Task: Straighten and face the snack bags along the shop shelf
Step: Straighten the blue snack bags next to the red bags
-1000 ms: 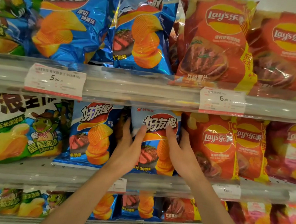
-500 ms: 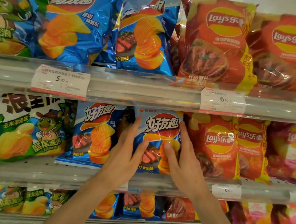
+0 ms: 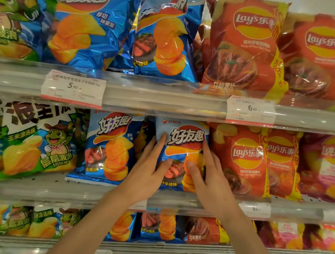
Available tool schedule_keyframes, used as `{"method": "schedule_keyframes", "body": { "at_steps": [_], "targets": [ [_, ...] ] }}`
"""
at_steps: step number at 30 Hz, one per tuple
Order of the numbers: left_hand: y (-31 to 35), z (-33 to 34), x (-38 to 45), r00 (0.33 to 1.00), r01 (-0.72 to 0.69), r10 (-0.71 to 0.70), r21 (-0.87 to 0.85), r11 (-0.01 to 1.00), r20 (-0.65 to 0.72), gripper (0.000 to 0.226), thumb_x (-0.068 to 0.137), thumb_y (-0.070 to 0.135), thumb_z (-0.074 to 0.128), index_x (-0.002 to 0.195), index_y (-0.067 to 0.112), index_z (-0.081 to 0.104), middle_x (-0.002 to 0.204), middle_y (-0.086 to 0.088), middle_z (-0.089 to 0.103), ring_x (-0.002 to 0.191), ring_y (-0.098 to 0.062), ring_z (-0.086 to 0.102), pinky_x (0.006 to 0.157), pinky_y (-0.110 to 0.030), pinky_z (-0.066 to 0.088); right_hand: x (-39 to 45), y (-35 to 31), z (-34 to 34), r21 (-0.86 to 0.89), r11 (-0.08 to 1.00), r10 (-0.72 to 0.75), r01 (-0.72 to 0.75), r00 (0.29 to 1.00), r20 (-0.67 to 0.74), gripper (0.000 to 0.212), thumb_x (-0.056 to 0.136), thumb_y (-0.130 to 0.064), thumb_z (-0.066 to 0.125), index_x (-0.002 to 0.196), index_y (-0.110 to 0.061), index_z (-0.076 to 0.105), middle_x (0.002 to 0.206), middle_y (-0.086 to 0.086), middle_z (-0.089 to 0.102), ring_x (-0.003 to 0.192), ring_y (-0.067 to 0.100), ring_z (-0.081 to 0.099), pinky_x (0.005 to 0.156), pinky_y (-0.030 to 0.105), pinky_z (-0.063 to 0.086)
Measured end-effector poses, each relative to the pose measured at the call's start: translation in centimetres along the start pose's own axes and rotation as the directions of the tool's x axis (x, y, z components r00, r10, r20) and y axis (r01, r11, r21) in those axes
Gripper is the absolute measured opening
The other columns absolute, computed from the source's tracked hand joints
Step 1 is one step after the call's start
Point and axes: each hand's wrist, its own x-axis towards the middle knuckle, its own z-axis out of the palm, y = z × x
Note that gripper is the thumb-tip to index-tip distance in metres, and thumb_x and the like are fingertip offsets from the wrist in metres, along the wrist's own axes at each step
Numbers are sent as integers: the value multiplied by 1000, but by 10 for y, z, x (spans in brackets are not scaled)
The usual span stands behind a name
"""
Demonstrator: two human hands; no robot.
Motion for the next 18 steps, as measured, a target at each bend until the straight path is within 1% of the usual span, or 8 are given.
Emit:
{"method": "schedule_keyframes", "body": {
  "at_steps": [2,3,6,9,11,14,17,18],
  "targets": [
    [-1,-4,-10,999,-2,1,-36,999,-34,66,103,42,49,157,47,11,167,17,10,151,1,9,122,-27,19,-6,0,-2,86,996,12,-9,999,-35,67,98,-57,49,156,-39,23,156,-13,34,139,0,36,110,26,36],
    [-2,-7,-15,999,-19,15,-69,997,-51,63,102,42,51,156,48,19,165,18,19,150,0,17,121,-31,25,-10,0,-3,138,990,34,-26,998,-54,64,96,-56,53,154,-37,31,152,-15,39,137,0,40,111,30,40],
    [-3,-19,-38,995,-37,19,-191,981,-94,51,93,48,57,138,61,36,140,29,45,129,13,44,103,-14,42,-29,-1,-3,225,971,115,-84,986,-124,52,93,-54,61,140,-40,46,137,-20,50,125,-1,52,101,32,51],
    [-11,-35,-60,992,4,-33,-236,972,-120,47,86,53,54,133,47,51,115,27,62,111,5,59,87,-14,51,-53,-6,2,211,972,149,-101,963,-226,36,92,-51,61,126,-40,56,118,-22,61,110,-2,60,85,21,53],
    [-22,-44,-73,991,11,-47,-269,963,-127,35,93,40,57,128,40,57,111,26,65,105,-1,63,83,-12,49,-67,-12,9,221,968,175,-117,949,-262,29,92,-51,59,118,-40,61,104,-21,68,98,-2,65,74,16,53],
    [-38,-58,-93,989,48,-86,-287,957,-122,26,99,26,58,121,38,61,106,20,70,101,-5,66,82,-12,49,-83,-21,27,258,949,239,-180,945,-224,21,92,-47,58,110,-40,66,92,-16,73,85,3,70,71,21,54],
    [-51,-71,-113,983,83,-129,-306,949,-134,26,98,33,54,122,39,62,105,15,72,101,-6,67,83,-19,52,-95,-29,47,314,919,298,-237,940,-165,13,96,-34,62,108,-34,69,86,-9,76,82,9,72,72,22,55],
    [-54,-75,-118,979,96,-147,-311,946,-143,29,95,39,52,122,40,62,104,15,73,100,-5,68,82,-19,53,-99,-32,52,328,910,313,-251,938,-148,13,96,-33,62,106,-32,69,86,-8,76,82,10,73,75,28,58]
  ]
}}
